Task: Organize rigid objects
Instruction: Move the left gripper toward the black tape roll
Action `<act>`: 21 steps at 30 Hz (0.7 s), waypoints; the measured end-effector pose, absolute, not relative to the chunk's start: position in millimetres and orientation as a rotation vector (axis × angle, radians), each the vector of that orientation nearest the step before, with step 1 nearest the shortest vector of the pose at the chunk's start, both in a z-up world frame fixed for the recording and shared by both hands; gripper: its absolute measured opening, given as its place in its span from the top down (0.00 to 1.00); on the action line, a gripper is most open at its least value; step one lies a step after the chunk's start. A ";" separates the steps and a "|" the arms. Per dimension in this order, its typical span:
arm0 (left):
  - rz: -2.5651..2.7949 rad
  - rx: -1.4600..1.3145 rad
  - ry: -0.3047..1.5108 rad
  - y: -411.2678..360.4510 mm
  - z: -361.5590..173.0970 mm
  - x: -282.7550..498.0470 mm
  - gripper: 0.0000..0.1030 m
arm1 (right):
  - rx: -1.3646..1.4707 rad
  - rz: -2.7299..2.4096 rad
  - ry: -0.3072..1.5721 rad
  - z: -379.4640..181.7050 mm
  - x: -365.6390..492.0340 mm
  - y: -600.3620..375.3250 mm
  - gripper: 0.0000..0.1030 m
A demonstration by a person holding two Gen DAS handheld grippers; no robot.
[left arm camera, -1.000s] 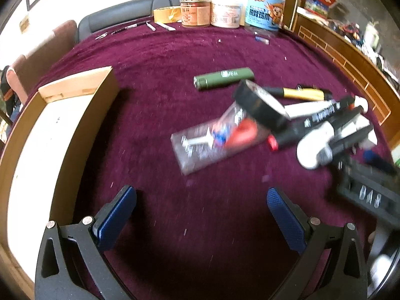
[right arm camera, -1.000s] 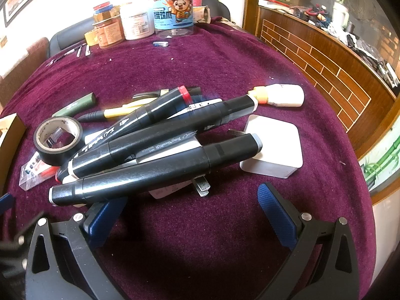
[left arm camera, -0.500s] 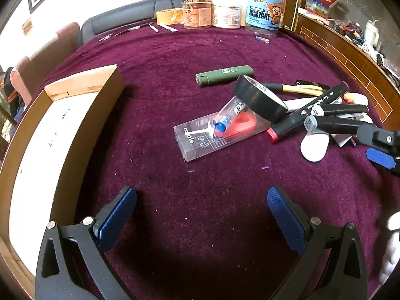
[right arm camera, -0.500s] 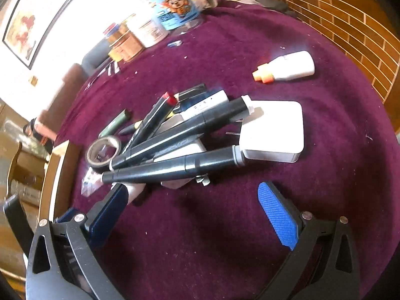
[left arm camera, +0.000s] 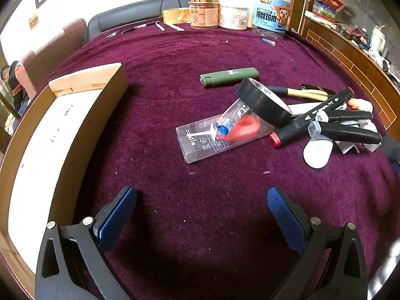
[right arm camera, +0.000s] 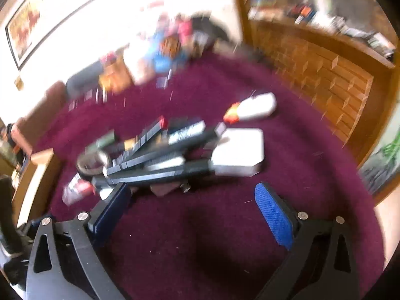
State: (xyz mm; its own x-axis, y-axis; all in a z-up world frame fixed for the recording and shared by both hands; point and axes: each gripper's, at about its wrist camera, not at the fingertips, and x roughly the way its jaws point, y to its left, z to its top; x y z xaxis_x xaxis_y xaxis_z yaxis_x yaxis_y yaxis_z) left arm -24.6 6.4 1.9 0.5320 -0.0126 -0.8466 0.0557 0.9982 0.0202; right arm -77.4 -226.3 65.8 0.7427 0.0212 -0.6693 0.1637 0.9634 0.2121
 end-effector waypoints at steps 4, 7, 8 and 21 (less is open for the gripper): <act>-0.045 0.050 1.009 6.7 1.6 -23.4 0.01 | 0.065 -0.250 0.418 120.6 -114.4 -215.2 0.01; -0.044 0.041 1.009 6.3 1.4 -23.3 0.01 | 0.071 -0.238 0.327 133.0 -99.3 -222.6 0.00; -0.045 0.038 1.009 6.4 1.5 -23.3 0.01 | 0.101 -0.246 0.377 129.8 -81.4 -229.4 0.00; -0.117 -0.036 0.922 39.4 46.4 -28.9 0.04 | 0.148 -0.377 0.471 83.1 -45.1 -257.1 0.01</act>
State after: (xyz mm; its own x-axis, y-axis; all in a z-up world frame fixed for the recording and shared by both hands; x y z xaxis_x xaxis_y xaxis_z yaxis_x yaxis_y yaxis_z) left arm -28.9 39.4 46.4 0.5986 -0.1158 -0.7926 0.0853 0.9931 -0.0807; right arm -45.1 -257.1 83.1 0.8237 -0.3191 -0.4688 0.3868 0.9206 0.0529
